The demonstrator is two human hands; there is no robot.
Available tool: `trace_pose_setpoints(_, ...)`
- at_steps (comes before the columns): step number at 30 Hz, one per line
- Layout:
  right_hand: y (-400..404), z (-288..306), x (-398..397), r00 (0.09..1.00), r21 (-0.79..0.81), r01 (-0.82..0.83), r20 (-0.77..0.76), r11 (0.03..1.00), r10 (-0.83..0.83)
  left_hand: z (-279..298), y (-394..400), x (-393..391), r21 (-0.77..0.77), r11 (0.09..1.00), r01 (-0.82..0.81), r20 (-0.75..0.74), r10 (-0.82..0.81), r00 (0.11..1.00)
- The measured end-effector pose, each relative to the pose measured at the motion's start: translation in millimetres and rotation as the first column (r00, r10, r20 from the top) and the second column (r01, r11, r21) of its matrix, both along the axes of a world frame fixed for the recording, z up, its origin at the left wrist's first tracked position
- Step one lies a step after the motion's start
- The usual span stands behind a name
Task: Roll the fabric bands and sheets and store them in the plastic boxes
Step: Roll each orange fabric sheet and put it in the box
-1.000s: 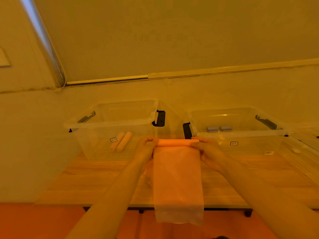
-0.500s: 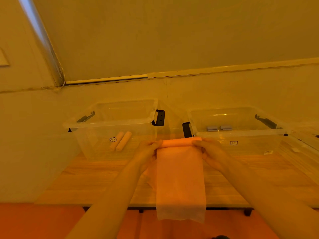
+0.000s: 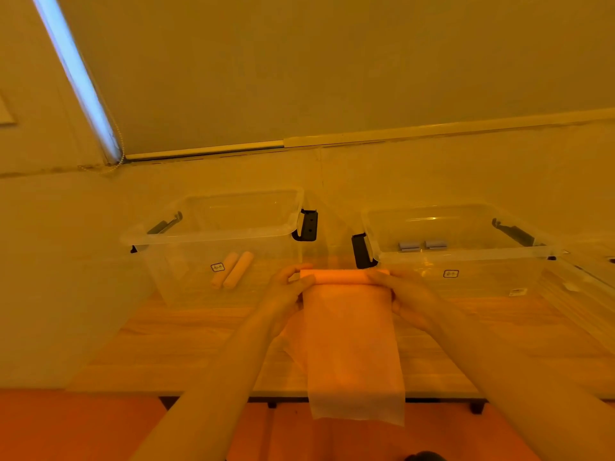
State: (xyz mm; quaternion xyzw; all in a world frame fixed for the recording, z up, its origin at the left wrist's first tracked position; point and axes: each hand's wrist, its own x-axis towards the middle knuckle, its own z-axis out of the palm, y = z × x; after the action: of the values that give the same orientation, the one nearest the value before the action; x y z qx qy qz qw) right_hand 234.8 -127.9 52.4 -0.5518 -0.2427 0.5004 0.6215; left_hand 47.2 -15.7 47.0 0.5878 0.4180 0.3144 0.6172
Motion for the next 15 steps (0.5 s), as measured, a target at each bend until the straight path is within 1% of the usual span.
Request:
trace_pose_setpoints(2,-0.5,0.6,0.6,1.0,0.001,-0.007,-0.002,1.0,0.007,-1.8,0.3,1.9,-0.02,1.0,-0.006,0.014,0.007,1.0)
trace_pose_setpoints(5,-0.8,1.9,0.9,1.0,0.014,-0.004,0.012,1.0,0.004,-1.3,-1.1,3.7,-0.045,0.999,-0.028,-0.013,0.027,1.0)
trace_pose_setpoints(8,-0.5,1.7,1.6,1.0,0.014,0.017,-0.012,1.0,-0.017,-0.5,-1.7,5.6,-0.058,0.998,-0.026,-0.007,0.025,1.0)
trace_pose_setpoints(15,-2.8,-3.7,-1.2,0.998,-0.023,-0.009,-0.067,1.0,0.008,-2.8,0.0,3.9,0.048,0.998,-0.048,0.009,0.048,0.999)
